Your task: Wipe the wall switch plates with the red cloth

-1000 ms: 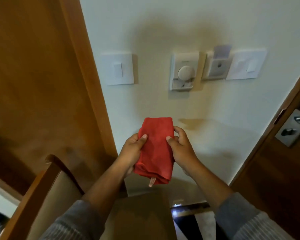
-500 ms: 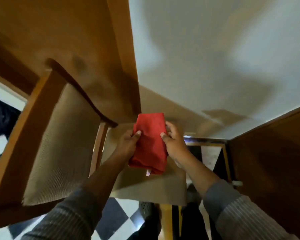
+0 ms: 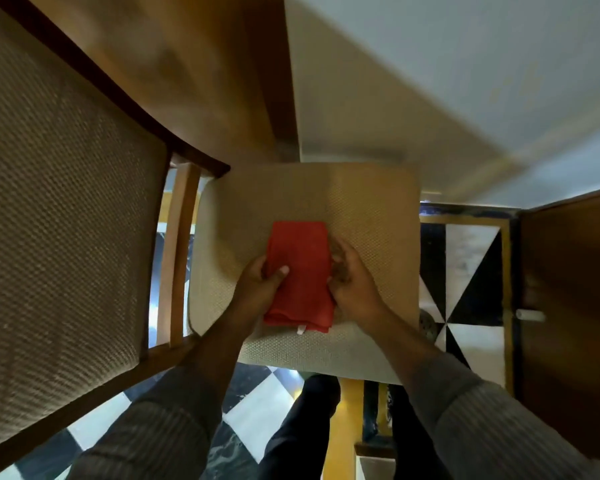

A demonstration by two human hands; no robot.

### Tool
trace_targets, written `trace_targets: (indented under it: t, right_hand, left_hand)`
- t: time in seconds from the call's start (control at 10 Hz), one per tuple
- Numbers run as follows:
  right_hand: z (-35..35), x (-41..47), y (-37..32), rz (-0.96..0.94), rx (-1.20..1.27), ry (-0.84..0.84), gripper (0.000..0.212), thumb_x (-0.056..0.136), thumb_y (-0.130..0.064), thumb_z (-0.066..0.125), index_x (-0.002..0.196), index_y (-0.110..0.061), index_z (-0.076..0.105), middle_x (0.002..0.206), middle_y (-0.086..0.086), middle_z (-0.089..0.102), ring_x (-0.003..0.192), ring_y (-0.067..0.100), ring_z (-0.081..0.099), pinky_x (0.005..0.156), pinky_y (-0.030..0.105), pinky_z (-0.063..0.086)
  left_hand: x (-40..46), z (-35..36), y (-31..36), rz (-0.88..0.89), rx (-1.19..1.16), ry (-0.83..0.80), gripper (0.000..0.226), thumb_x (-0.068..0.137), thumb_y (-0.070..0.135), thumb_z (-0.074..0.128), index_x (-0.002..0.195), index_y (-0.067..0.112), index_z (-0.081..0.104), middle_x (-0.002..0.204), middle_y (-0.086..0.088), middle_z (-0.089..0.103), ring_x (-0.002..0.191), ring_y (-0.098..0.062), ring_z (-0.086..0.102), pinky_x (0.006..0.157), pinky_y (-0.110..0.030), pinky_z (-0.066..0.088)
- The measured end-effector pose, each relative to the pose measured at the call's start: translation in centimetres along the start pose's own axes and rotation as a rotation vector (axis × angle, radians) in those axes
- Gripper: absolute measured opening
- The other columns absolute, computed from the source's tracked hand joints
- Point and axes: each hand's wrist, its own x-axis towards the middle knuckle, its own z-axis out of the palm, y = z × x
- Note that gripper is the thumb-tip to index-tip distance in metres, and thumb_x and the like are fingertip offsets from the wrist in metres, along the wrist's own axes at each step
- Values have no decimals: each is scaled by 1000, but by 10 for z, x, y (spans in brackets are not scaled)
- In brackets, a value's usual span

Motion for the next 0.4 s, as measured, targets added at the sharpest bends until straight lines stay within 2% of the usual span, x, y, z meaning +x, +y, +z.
trace_targets:
  t: [0.1,0.2,0.3,0.4]
  right_hand:
    - [5,5,14,-13,-203,10,73,91,10,53,155,-15,29,143,15,48,126,27,54,107,47,47]
    - [6,-6,13,-13,-334,-4,73,90,-2,61,155,-16,30,140,15,46,122,27,53,104,41,48]
    - [-4,-18,-2,-50,-458,7,69,90,-17,67,152,-19,36,136,14,45,118,26,50,98,32,45]
    - [-32,-31,-27,-73,-574,61,63,87,-26,69,144,-18,43,136,12,48,124,30,51,102,40,47]
  left_hand:
    - [1,-2,-14,24,309,5,70,94,25,73,155,25,39,135,-2,61,111,-15,57,86,-24,45]
    - [-10,-5,-13,51,517,-29,84,91,35,76,160,25,28,149,-6,56,131,-29,57,105,-37,48]
    - [-25,-8,5,90,803,-26,100,85,62,72,161,25,20,155,-12,44,138,-37,50,112,-54,45]
    - [-42,-9,26,209,946,49,108,79,76,67,161,23,18,159,-11,40,143,-34,44,113,-53,43]
